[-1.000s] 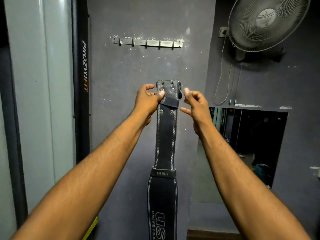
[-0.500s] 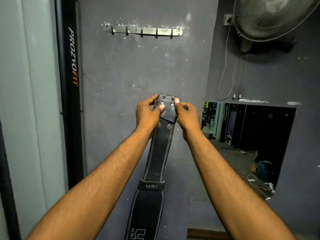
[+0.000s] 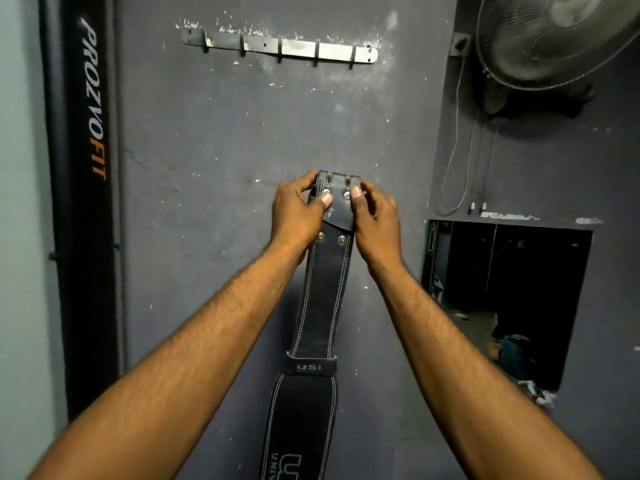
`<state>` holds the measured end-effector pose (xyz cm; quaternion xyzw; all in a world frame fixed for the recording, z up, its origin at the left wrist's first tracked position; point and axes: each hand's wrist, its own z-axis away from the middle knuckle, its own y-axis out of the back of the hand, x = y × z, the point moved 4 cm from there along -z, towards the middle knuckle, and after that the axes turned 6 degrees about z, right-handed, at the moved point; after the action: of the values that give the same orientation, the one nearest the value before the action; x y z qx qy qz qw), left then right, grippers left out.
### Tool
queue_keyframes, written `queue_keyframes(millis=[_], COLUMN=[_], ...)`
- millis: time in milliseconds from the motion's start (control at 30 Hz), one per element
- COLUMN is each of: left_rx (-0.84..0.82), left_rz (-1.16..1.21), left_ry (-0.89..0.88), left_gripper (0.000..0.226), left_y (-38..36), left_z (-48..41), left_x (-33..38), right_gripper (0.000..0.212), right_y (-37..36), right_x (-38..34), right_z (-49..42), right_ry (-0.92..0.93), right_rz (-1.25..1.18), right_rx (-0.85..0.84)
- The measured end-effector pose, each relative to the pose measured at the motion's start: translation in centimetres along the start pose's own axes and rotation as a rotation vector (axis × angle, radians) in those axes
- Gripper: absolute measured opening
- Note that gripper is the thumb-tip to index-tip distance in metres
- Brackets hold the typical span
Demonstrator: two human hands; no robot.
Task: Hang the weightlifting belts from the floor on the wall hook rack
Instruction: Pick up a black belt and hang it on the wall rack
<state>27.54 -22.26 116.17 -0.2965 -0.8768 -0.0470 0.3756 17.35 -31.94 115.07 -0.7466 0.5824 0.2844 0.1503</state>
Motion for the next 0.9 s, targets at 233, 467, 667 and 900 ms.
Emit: queue_keyframes(millis=[233, 467, 667, 900], left_rx=[0.004, 0.114, 0.056, -0.007], left_rz=[0.121, 0.14, 0.036, -0.23], left_ry=[-0.034, -0.136, -0.345, -0.458], left_gripper=[0.056, 0.045, 0.026, 0.018], left_y=[-1.4, -4.6, -8.2, -11.3], left_z=[-6.5, -14.0, -20.9, -29.5], left_x=[-2.5, -2.6, -1.0, 2.1], right_gripper=[0.041, 0.034, 0.045, 0.058], right_y=[-2.7, -4.2, -3.7, -3.8], right_x=[1.0, 1.7, 1.9, 2.1], right_z=[-6.7, -15.0, -24.1, -35.6], right_ry=[0.134, 0.18, 0.268, 0.353], right_rz=[0.046, -0.079, -0.064, -0.067], right_rx=[0.109, 0.153, 0.096, 0.14])
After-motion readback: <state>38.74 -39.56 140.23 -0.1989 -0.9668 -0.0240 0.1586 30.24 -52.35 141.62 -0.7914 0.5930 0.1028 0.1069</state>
